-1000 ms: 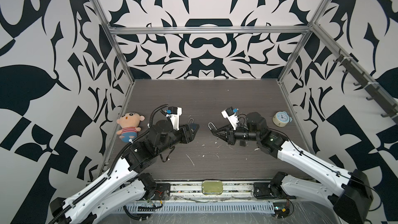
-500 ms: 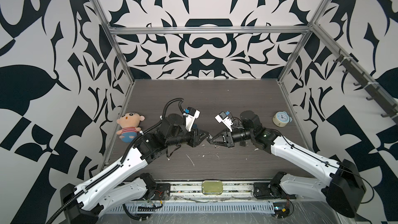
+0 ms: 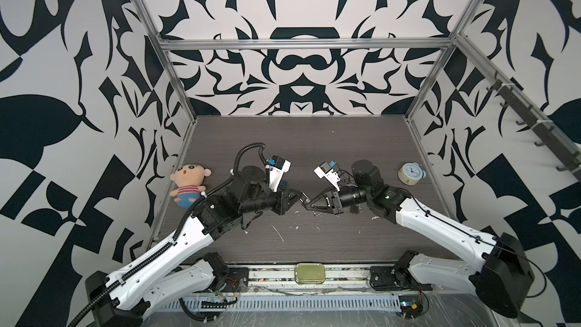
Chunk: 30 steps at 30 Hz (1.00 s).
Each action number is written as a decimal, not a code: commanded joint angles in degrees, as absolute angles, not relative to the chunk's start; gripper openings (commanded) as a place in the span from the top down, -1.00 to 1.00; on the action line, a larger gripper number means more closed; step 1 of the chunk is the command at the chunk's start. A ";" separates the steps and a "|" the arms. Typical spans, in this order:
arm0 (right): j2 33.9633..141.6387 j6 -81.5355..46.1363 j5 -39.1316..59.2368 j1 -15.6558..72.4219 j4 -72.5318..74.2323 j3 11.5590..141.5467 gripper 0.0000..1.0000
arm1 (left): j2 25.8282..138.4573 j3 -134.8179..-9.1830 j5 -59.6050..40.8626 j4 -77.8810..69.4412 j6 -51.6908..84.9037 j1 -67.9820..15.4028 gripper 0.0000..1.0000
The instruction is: Lock with the key
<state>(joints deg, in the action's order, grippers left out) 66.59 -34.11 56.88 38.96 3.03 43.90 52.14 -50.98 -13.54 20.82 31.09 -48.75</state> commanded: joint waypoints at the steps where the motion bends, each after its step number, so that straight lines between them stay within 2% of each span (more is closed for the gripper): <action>1: 66.04 -34.54 58.35 38.76 6.96 46.98 1.00 | 51.18 -50.28 -14.92 20.00 30.72 -48.72 0.60; 4: 66.00 -34.63 58.66 38.75 7.03 47.09 1.00 | 50.89 -50.01 -14.79 19.99 30.80 -48.53 0.53; 7: 66.07 -35.13 59.05 38.76 7.63 47.06 1.00 | 50.80 -49.76 -15.03 19.63 30.94 -48.47 0.55; 9: 66.09 -35.83 59.48 38.76 8.55 46.93 1.00 | 50.80 -49.58 -15.49 19.06 31.07 -48.26 0.64; 13: 65.92 -38.55 60.75 38.76 11.94 46.18 1.00 | 50.80 -49.31 -15.91 18.98 31.17 -47.88 1.00; 21: 64.98 -45.02 62.45 38.68 19.37 44.77 1.00 | 50.52 -47.75 -17.42 17.61 31.38 -47.36 1.00; 30: 63.40 -38.34 57.72 38.69 9.96 46.65 1.00 | 51.75 -48.16 -20.33 17.54 32.81 -47.34 1.00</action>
<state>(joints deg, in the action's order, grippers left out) 65.21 -39.97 59.86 38.39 8.73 43.44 50.76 -49.25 -18.09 16.19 33.43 -46.87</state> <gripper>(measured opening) 0.143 0.081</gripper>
